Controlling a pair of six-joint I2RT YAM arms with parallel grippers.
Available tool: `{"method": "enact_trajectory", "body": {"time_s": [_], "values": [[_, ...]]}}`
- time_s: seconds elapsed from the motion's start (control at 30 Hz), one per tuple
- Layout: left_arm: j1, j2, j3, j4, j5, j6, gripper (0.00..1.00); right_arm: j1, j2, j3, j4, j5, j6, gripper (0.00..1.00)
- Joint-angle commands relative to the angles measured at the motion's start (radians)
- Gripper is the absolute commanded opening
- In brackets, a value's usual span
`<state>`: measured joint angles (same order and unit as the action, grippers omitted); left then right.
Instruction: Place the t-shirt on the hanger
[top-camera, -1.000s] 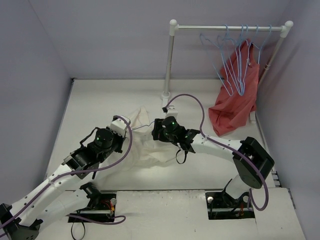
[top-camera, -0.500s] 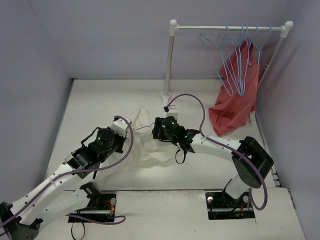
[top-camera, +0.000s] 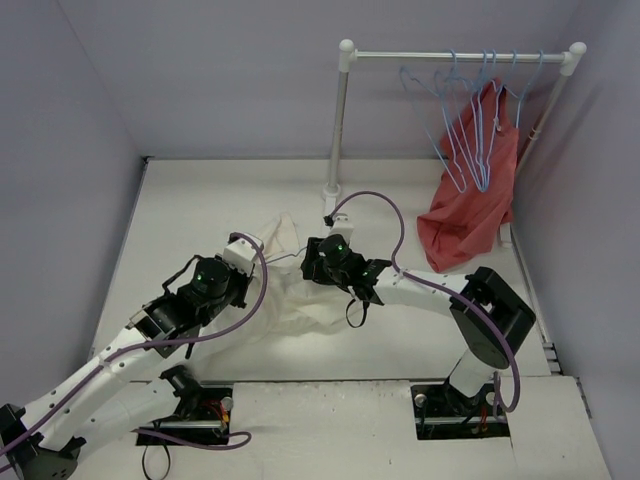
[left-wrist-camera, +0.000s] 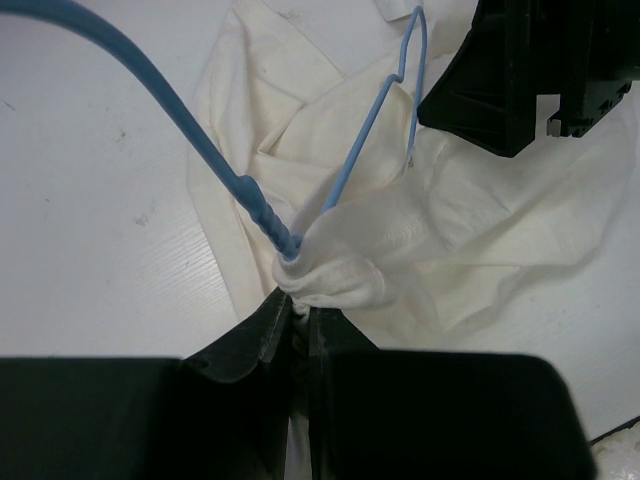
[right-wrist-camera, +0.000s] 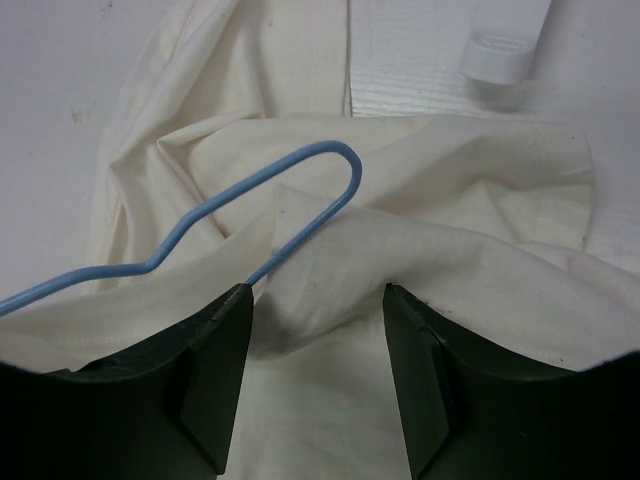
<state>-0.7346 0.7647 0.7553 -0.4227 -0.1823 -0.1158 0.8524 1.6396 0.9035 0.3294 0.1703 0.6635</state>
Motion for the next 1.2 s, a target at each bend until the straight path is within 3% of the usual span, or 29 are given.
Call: {"method": "enact_trajectory", "body": {"time_s": [0.0, 0.13, 0.2, 0.27, 0.6, 0.77, 1.03, 1.17], "values": [[-0.008, -0.008, 0.021, 0.06, -0.014, -0.01, 0.0, 0.0, 0.005, 0.026, 0.057, 0.002, 0.02, 0.48], [-0.008, -0.006, 0.023, 0.062, -0.011, -0.009, 0.0, -0.009, 0.004, 0.012, 0.063, -0.011, 0.016, 0.26], [-0.009, -0.005, 0.023, 0.064, -0.003, -0.006, 0.0, -0.012, -0.005, 0.004, 0.064, -0.013, 0.009, 0.09], [-0.008, -0.007, 0.023, 0.063, 0.007, 0.002, 0.0, -0.019, -0.025, -0.007, 0.063, -0.005, -0.004, 0.0], [-0.016, -0.085, 0.015, 0.064, 0.124, 0.09, 0.0, -0.133, -0.213, -0.096, 0.045, 0.0, -0.106, 0.0], [-0.026, -0.048, 0.027, 0.049, 0.213, 0.113, 0.0, -0.17, -0.286, -0.106, 0.014, -0.021, -0.17, 0.0], [-0.035, 0.016, 0.075, 0.044, 0.192, 0.113, 0.0, -0.159, -0.364, -0.058, -0.048, -0.054, -0.279, 0.0], [-0.034, 0.043, 0.117, 0.133, 0.191, 0.11, 0.0, -0.114, -0.374, 0.002, -0.081, -0.089, -0.31, 0.0]]}}
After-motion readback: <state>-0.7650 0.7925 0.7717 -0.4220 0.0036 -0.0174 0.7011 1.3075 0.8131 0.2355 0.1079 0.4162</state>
